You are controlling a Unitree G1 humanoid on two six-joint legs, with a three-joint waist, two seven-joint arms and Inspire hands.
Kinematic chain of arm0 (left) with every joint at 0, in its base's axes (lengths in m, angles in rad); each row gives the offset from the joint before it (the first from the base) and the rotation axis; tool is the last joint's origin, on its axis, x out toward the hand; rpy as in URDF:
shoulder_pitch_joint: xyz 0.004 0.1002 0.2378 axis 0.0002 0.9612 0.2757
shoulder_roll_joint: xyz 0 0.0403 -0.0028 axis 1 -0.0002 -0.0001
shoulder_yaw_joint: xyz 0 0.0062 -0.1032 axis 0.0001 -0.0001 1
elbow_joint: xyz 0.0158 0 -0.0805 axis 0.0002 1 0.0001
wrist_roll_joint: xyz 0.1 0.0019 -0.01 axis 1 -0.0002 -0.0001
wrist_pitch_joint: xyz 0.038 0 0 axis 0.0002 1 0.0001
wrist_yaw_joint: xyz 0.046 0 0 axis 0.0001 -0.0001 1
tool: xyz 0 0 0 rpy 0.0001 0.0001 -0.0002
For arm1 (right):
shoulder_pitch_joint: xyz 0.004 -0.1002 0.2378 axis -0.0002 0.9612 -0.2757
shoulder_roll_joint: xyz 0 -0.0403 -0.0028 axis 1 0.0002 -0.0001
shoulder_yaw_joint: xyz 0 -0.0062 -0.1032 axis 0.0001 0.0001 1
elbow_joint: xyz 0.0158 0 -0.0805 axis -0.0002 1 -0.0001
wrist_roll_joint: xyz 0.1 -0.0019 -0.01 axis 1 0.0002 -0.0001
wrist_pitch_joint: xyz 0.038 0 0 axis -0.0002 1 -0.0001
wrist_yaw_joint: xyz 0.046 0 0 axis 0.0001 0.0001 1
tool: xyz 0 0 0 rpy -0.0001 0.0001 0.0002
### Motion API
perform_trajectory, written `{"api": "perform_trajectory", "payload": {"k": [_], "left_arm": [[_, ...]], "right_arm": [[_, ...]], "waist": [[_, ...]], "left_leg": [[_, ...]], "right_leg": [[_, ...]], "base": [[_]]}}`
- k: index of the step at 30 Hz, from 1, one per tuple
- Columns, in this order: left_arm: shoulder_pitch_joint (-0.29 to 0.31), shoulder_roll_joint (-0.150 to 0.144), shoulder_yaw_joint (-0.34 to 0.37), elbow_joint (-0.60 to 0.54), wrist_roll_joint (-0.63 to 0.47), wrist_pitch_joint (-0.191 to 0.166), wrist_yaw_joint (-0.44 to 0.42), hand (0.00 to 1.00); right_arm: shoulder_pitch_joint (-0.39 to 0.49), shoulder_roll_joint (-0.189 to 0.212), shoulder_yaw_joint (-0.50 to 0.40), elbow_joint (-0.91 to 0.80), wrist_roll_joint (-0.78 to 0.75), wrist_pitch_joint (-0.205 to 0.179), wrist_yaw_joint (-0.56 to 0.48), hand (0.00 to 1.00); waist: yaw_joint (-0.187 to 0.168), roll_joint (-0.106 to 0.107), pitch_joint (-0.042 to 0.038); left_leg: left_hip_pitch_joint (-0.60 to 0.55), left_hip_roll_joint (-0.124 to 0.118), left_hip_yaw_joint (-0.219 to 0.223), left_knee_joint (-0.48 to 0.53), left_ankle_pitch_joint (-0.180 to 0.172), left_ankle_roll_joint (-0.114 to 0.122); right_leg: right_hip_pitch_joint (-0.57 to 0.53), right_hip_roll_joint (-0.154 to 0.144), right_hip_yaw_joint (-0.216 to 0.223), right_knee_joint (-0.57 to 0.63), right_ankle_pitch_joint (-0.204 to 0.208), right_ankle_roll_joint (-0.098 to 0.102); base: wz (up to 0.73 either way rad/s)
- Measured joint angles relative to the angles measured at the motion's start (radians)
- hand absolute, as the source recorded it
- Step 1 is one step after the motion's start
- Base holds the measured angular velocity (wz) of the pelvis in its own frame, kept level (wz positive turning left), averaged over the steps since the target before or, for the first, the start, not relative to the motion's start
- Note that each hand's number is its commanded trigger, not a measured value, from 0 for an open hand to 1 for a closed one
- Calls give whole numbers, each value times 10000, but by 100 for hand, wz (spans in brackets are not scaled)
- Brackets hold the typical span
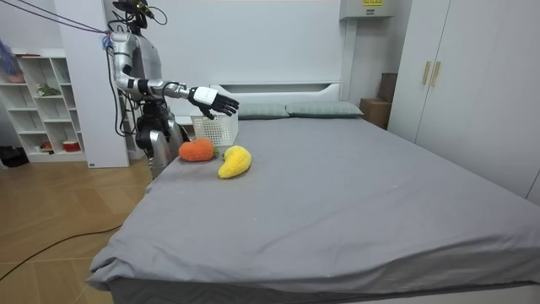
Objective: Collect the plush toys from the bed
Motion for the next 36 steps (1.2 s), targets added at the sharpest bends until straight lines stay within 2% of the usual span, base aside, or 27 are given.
{"api": "perform_trajectory", "payload": {"k": [4, 7, 12, 14, 21, 22, 24, 29, 31, 33, 36], "left_arm": [[9, 13, -32, -1, -7, 0, 93, 0], [-23, 87, -31, -35, 0, 1, 99, 0], [-108, 283, -130, -35, -31, 1, 114, 0], [-178, 322, -214, -32, -198, -29, 171, 0], [-670, 402, -711, -208, -1111, -132, 278, 0], [-774, 404, -802, -214, -1195, -165, 277, 0], [-921, 394, -972, -214, -1205, -255, 279, 0], [-1147, 407, -1373, -267, -1542, -445, 283, 0], [-1144, 412, -1369, -285, -1561, -482, 257, 0], [-1144, 411, -1377, -300, -1566, -532, 237, 0], [-1146, 407, -1380, -316, -1574, -624, 231, 0]], "right_arm": [[321, -3, 99, 142, -8, -1, -330, 0], [645, -4, 183, 226, -7, 0, -368, 0], [657, -4, 531, 1169, -81, -49, -644, 0], [578, -6, 543, 1555, -81, -122, -741, 0], [-553, -63, 778, 2781, 76, -407, -1522, 0], [-817, -136, 918, 2989, 49, -546, -1587, 0], [-1290, -169, 933, 3500, 35, -674, -1663, 0], [-2382, -281, 937, 4746, 540, -865, -2181, 0], [-2792, -308, 942, 5277, 813, -1101, -2493, 0], [-3005, -388, 942, 5561, 911, -1125, -2632, 0], [-3197, -419, 941, 5857, 918, -1207, -2845, 0]], "waist": [[42, -11, -1], [113, -94, -44], [273, -268, -87], [324, -293, -82], [361, -223, -1], [359, -168, 64], [365, -99, 114], [404, -42, 137], [407, 1, 138], [424, 68, 155], [505, 196, 141]], "left_leg": [[-118, 16, 37, 21, -14, 16], [-286, 23, 81, 60, -16, 17], [-639, 28, 112, 99, 3, 20], [-791, 28, 103, 131, 4, 25], [-1790, 26, 80, 371, 88, 100], [-1941, 19, 76, 388, 112, 112], [-2126, -4, 60, 404, 137, 135], [-2440, -10, 0, 442, 147, 148], [-2543, -12, -80, 450, 148, 147], [-2625, -18, -167, 458, 149, 146], [-2765, -20, -256, 489, 151, 145]], "right_leg": [[-145, -9, 30, 127, -1, 1], [-330, -1, 81, 152, 9, -9], [-698, 79, 174, 174, 70, -27], [-819, 71, 151, 157, 98, -22], [-1749, 7, -17, 150, 247, -23], [-1897, 0, -7, 146, 276, -22], [-2065, -50, -26, 149, 294, -13], [-2327, -72, -121, 131, 295, -8], [-2400, -74, -204, 120, 295, -8], [-2448, -102, -297, 119, 295, -8], [-2529, -118, -470, 118, 294, -8]], "base": [[-2], [-4], [-4], [0], [1], [0], [0], [5], [9], [13], [11]]}}
